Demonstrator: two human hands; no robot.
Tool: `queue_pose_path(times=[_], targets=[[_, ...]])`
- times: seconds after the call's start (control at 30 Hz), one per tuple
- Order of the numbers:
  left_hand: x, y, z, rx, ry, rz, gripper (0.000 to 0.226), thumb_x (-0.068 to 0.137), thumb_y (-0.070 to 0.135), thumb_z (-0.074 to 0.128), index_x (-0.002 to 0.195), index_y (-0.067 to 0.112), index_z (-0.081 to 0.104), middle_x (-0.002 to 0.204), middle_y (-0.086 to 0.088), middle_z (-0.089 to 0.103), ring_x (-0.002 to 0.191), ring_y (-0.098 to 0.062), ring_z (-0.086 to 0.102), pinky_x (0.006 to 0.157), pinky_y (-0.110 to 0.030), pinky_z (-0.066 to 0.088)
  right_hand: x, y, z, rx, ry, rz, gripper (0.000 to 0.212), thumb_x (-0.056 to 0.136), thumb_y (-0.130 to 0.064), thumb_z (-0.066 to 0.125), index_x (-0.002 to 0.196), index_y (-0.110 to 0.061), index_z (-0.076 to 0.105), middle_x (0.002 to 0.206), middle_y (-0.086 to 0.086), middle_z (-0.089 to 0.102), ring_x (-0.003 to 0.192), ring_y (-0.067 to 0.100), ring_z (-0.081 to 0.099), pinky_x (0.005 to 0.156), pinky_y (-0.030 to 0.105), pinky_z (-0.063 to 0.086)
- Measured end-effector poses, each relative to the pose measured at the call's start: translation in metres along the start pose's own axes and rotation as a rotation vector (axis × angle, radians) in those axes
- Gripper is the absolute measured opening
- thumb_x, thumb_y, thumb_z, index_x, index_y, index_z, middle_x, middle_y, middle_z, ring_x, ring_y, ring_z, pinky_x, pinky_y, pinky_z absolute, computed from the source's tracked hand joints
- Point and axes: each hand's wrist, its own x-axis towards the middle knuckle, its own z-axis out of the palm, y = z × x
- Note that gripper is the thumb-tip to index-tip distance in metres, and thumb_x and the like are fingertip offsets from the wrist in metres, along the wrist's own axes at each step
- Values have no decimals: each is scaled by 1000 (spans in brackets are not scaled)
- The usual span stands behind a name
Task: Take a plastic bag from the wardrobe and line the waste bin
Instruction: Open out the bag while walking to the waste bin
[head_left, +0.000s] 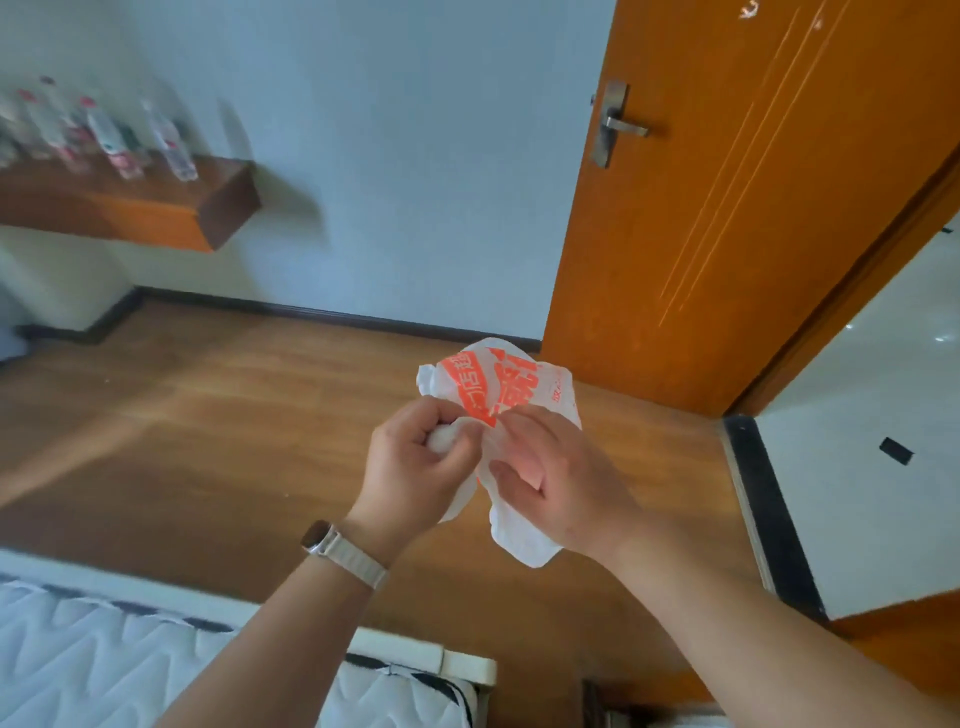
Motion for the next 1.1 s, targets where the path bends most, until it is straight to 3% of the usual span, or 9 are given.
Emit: queue_pose_path(times=[0.33,0.57,0.73,0.97,1.1], targets=[[24,-19,-85,98,249,6,6,79,23,67,74,24,63,73,13,64,67,-6,60,60,-13,46,98,-48,39,57,-126,-235,37,94,-47,51,124,-26,51,125,-6,61,111,12,56,91,22,38],[45,-35,-110,224,413,-41,4,78,33,63,75,31,61,78,14,64,69,-8,60,61,-14,47,158,-56,74,186,-172,-398,44,92,-50,48,122,-19,56,123,-1,64,109,18,61,89,37,52],[81,-41,-98,298,524,-105,6,76,33,63,72,36,60,74,17,62,68,-6,60,60,-9,44,211,-30,92,266,-231,-526,43,89,-46,55,120,-16,60,122,1,65,107,20,63,90,38,53],[176,-45,-53,376,569,-202,4,78,21,67,76,18,66,73,12,63,69,-10,61,60,-11,46,301,41,92,362,-294,-586,43,90,-47,54,122,-18,58,124,-2,64,109,17,62,92,36,51],[227,-50,-24,390,598,-235,4,79,23,66,76,20,66,73,17,63,69,-7,62,59,-10,46,344,81,94,403,-335,-573,44,90,-47,57,124,-19,57,127,-3,62,111,17,61,93,33,48]])
